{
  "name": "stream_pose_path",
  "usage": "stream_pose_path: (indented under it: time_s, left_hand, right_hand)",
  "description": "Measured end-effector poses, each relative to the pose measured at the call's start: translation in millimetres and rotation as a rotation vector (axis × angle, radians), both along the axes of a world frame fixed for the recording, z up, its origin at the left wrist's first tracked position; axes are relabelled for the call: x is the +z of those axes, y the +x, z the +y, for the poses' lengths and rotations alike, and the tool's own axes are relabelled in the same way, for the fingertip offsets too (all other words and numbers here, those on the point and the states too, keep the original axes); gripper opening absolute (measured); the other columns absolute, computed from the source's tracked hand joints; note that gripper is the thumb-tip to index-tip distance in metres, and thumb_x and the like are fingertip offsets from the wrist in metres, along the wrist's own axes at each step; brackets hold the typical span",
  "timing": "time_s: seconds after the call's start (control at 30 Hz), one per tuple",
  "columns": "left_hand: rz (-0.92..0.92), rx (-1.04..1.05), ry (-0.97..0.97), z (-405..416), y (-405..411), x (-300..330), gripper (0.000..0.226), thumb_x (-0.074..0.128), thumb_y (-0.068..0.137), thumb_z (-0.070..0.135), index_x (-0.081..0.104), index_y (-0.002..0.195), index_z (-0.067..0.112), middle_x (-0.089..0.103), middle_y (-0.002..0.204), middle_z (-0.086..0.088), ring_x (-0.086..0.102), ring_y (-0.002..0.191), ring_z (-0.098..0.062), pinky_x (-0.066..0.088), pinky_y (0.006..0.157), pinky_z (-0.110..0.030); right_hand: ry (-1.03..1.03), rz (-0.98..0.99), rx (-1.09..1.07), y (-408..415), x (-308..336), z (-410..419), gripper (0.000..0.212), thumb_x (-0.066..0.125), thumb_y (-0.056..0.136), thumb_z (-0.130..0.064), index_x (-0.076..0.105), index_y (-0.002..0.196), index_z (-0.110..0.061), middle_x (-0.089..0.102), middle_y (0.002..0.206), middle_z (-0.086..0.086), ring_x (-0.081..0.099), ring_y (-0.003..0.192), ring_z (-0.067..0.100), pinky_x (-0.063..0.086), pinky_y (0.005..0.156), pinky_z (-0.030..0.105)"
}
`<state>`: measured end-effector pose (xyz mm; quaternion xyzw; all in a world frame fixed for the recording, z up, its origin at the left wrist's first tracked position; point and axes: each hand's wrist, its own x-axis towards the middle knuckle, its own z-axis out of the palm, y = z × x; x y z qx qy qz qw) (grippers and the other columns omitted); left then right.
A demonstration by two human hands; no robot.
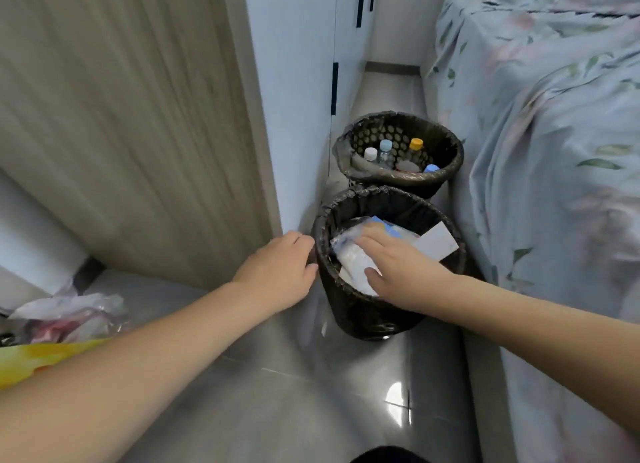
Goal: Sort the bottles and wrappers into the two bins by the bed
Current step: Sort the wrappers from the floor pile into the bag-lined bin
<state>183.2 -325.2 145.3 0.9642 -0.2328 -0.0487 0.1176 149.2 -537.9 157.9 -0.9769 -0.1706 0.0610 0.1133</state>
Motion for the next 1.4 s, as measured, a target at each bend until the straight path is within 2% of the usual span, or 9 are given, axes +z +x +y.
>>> stream_pose_path:
  time_s: [0.27, 0.5, 0.7, 0.8, 0.93, 1.13, 1.2, 1.3, 1.4]
  left_hand:
    - [0.214, 0.079, 0.157, 129, -54, -27, 0.038, 0.048, 0.095, 0.036, 0.053, 0.123, 0.01, 0.056, 0.123, -0.011, 0.053, 0.12, -0.029, 0.043, 0.097, -0.037]
    - [0.289, 0.466, 0.037, 267, -87, -81, 0.043, 0.052, 0.094, 0.033, 0.054, 0.131, 0.012, 0.055, 0.132, -0.011, 0.052, 0.124, -0.027, 0.042, 0.101, -0.032]
    - [0.443, 0.887, -0.281, 360, -144, -147, 0.041, 0.059, 0.079, 0.048, 0.064, 0.109, 0.022, 0.066, 0.121, -0.007, 0.061, 0.109, -0.026, 0.05, 0.09, -0.035]
    - [0.523, 1.118, -0.295, 376, -168, -186, 0.069, 0.07, 0.079, 0.054, 0.052, 0.131, 0.013, 0.055, 0.134, -0.013, 0.052, 0.122, -0.033, 0.043, 0.097, -0.037]
    - [0.493, 1.152, -0.265, 364, -185, -226, 0.072, 0.072, 0.07, 0.065, 0.054, 0.122, 0.019, 0.054, 0.127, -0.011, 0.046, 0.122, -0.031, 0.036, 0.099, -0.036]
    - [0.411, 1.2, -0.203, 351, -189, -253, 0.053, 0.068, 0.075, 0.062, 0.058, 0.111, 0.024, 0.047, 0.119, -0.003, 0.041, 0.118, -0.028, 0.035, 0.098, -0.036]
    - [0.401, 1.192, -0.281, 357, -190, -258, 0.036, 0.069, 0.079, 0.053, 0.058, 0.1, 0.026, 0.047, 0.113, -0.001, 0.041, 0.114, -0.026, 0.036, 0.097, -0.036]
    - [0.365, 1.168, -0.528, 369, -196, -263, 0.021, 0.076, 0.079, 0.029, 0.055, 0.08, 0.024, 0.046, 0.093, 0.002, 0.048, 0.097, -0.023, 0.041, 0.085, -0.035]
    - [0.41, 1.244, -0.954, 377, -199, -257, 0.02, 0.07, 0.084, 0.004, 0.059, 0.081, 0.019, 0.058, 0.084, 0.0, 0.056, 0.081, -0.019, 0.042, 0.071, -0.03]
  right_hand:
    - [0.008, 0.025, 0.143, -30, -17, 112, 0.052, 0.05, 0.088, -0.016, 0.041, 0.136, -0.001, 0.044, 0.137, 0.014, 0.04, 0.129, 0.03, 0.032, 0.108, 0.035]
    - [-0.042, 0.206, 0.304, -22, -38, 234, 0.053, 0.047, 0.094, -0.025, 0.033, 0.142, -0.009, 0.038, 0.144, 0.01, 0.037, 0.132, 0.031, 0.034, 0.108, 0.039]
    - [-0.098, 0.404, 0.364, -40, -94, 326, 0.055, 0.047, 0.094, -0.028, 0.031, 0.144, -0.012, 0.034, 0.149, 0.009, 0.035, 0.136, 0.029, 0.034, 0.11, 0.039]
    - [-0.087, 0.522, 0.292, -48, -120, 355, 0.056, 0.047, 0.095, -0.029, 0.031, 0.146, -0.012, 0.036, 0.149, 0.009, 0.037, 0.136, 0.027, 0.034, 0.11, 0.036]
    - [-0.011, 0.635, 0.127, -52, -154, 380, 0.056, 0.049, 0.093, -0.029, 0.034, 0.146, -0.015, 0.04, 0.148, 0.006, 0.044, 0.13, 0.023, 0.041, 0.1, 0.03]
    - [0.23, 0.72, -0.152, -41, -181, 408, 0.053, 0.051, 0.095, -0.028, 0.038, 0.144, -0.012, 0.047, 0.139, 0.008, 0.054, 0.086, 0.019, 0.044, 0.067, 0.027]
    - [0.248, 0.722, -0.198, -38, -189, 415, 0.048, 0.053, 0.094, -0.028, 0.045, 0.138, -0.011, 0.05, 0.133, 0.009, 0.052, 0.086, 0.018, 0.041, 0.064, 0.027]
    - [0.289, 0.712, -0.248, -35, -197, 424, 0.021, 0.055, 0.091, -0.025, 0.062, 0.104, -0.01, 0.063, 0.098, 0.01, 0.054, 0.074, 0.019, 0.044, 0.063, 0.032]
    - [0.282, 0.681, -0.241, -31, -198, 428, 0.019, 0.054, 0.091, -0.02, 0.068, 0.092, -0.007, 0.068, 0.09, 0.013, 0.062, 0.082, 0.028, 0.052, 0.071, 0.036]
